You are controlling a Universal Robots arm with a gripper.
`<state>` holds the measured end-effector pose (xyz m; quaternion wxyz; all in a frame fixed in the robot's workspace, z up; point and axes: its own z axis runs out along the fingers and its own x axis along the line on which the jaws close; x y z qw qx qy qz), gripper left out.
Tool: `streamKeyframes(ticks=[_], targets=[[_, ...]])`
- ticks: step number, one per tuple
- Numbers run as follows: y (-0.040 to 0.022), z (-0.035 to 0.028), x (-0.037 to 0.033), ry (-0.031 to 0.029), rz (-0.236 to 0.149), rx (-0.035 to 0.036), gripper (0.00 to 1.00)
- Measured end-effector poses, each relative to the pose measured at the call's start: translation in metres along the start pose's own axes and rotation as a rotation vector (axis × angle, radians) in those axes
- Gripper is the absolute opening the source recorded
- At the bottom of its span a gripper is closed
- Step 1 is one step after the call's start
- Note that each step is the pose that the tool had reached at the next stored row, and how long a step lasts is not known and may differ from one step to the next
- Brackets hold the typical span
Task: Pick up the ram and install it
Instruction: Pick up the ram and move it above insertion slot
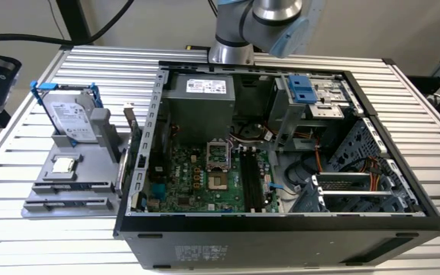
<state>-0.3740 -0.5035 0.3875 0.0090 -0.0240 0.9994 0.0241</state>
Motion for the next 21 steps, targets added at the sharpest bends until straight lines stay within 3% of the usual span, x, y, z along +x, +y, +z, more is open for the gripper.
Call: streamKeyframes(ticks=[11, 21], targets=[[0.0000, -0.0001, 0.0000, 0.0000, -0.002, -0.0001, 0.00], [0.0000, -0.0001, 0.0000, 0.0056, -0.117, -0.0023, 0.00]])
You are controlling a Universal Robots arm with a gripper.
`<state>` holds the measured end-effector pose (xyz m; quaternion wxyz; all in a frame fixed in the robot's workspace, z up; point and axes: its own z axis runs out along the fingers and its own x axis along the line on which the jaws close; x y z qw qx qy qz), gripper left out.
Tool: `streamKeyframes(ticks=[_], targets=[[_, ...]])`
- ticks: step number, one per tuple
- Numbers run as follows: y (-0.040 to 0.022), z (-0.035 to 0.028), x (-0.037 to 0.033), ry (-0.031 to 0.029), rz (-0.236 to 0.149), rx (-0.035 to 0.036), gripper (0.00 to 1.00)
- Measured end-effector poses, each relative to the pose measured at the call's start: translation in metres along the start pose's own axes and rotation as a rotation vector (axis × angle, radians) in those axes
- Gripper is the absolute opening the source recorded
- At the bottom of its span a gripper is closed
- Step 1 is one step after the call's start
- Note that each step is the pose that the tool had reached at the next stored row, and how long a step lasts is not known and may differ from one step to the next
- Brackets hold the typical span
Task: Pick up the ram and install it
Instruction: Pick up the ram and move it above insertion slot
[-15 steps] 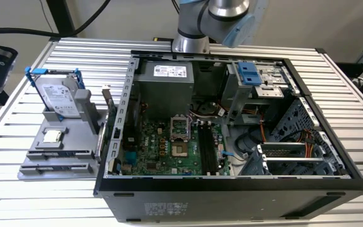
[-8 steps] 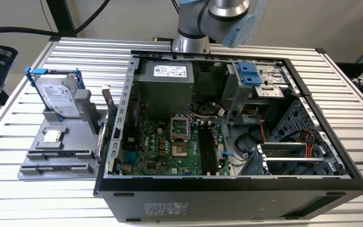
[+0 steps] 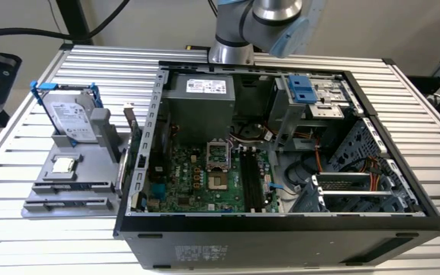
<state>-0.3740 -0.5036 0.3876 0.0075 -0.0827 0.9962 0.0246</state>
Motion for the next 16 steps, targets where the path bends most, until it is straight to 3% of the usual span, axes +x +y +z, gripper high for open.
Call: streamKeyframes(ticks=[8, 16], targets=[[0.0000, 0.0000, 0.0000, 0.0064, -0.135, -0.0025, 0.00], [0.0000, 0.0000, 0.0000, 0.0095, -0.199, -0.0038, 0.00]])
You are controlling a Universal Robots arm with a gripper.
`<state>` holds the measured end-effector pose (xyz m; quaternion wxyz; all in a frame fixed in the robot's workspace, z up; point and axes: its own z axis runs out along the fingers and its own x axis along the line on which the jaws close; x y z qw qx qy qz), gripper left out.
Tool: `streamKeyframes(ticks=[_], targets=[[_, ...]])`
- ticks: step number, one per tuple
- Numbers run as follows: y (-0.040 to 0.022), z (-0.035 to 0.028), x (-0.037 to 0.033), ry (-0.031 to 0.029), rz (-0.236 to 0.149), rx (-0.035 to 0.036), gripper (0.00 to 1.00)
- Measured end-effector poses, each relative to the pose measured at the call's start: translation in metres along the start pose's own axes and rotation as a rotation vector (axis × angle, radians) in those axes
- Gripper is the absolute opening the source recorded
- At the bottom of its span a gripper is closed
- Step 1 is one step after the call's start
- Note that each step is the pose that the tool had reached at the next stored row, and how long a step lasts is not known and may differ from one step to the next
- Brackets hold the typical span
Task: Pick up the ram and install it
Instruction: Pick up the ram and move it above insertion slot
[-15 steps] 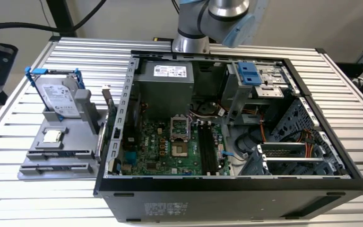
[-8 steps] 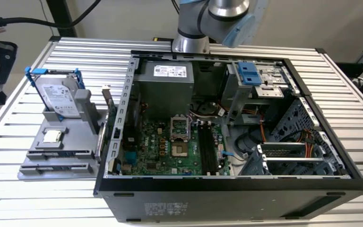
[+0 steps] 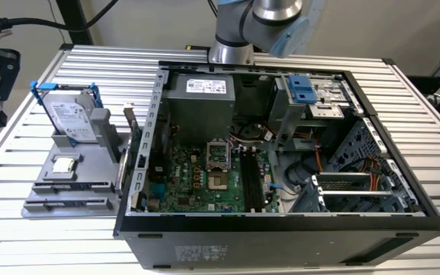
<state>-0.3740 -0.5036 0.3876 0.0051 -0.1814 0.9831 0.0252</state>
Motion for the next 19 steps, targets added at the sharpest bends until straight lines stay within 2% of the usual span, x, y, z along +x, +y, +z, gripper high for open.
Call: streamKeyframes(ticks=[4, 7, 19], targets=[[0.0000, 0.0000, 0.0000, 0.0002, -0.002, 0.0000, 0.00], [0.0000, 0.0000, 0.0000, 0.0013, -0.026, -0.0005, 0.00], [0.0000, 0.0000, 0.0000, 0.0102, -0.213, -0.0041, 0.00]])
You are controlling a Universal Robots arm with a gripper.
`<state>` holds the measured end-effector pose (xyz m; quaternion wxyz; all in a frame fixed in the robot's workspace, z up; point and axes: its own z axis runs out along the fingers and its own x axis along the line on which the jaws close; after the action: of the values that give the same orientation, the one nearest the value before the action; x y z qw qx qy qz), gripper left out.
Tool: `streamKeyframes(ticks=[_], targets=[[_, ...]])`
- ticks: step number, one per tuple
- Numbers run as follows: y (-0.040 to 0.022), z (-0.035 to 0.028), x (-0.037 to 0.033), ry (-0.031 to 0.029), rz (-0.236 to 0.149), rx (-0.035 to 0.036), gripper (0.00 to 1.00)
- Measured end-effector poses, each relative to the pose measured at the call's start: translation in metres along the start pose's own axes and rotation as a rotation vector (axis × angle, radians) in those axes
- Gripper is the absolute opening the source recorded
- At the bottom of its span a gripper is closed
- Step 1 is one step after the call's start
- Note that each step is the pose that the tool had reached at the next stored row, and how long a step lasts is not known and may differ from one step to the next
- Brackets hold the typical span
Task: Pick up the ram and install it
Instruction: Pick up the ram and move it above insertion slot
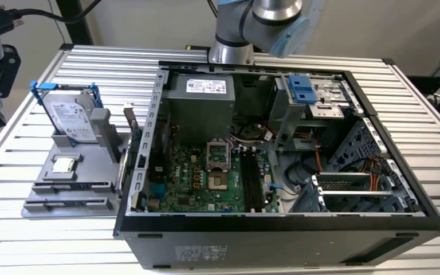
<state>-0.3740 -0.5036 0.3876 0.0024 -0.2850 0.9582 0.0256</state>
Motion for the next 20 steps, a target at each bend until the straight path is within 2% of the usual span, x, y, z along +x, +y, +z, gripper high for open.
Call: streamKeyframes(ticks=[8, 11, 20], targets=[[0.0000, 0.0000, 0.0000, 0.0058, -0.122, -0.0023, 0.00], [-0.0001, -0.0001, 0.0000, 0.0063, -0.175, -0.0017, 0.00], [0.0000, 0.0000, 0.0000, -0.0027, -0.317, 0.0083, 0.00]])
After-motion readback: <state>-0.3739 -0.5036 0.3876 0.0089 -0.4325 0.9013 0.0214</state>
